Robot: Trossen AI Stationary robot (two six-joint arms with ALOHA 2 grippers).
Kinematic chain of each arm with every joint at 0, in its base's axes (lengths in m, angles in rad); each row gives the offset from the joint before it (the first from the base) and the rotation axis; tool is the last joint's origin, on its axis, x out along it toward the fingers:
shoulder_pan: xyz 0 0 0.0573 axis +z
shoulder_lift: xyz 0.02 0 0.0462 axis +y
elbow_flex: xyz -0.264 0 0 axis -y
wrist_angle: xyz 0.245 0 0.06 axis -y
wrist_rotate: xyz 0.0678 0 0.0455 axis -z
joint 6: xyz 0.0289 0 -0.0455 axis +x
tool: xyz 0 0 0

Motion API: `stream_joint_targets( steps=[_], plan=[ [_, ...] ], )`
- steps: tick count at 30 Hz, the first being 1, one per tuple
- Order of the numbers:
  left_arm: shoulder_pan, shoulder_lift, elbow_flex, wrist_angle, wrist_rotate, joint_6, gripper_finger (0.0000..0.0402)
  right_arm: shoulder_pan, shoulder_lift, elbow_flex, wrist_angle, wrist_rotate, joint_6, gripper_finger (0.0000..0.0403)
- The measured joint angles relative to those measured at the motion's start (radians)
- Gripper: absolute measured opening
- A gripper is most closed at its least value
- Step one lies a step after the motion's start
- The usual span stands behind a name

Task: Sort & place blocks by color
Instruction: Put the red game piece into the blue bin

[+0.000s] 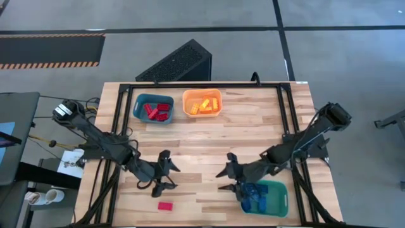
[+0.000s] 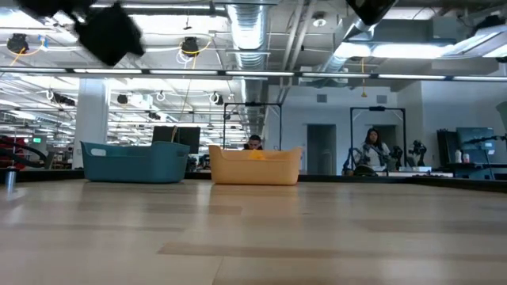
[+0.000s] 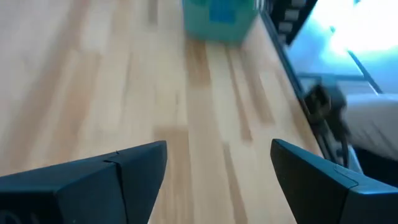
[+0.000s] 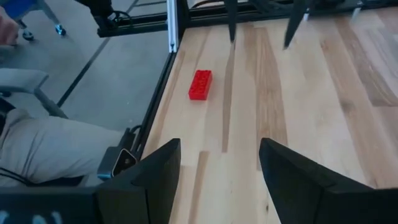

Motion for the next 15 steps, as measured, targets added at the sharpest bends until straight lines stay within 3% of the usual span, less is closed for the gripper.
stream_joint_targets(
  steps=[6, 15],
  plan=[
    [-0.058, 0.000, -0.076, 0.002, 0.053, -0.185, 0.0272, -0.020, 0.000, 0.000, 0.002, -0.009, 0.000, 0.0238],
    [-0.225, 0.033, -0.098, 0.040, 0.020, -0.269, 0.0272, -0.061, 0.000, 0.000, 0.002, -0.007, 0.003, 0.0238]
  ],
)
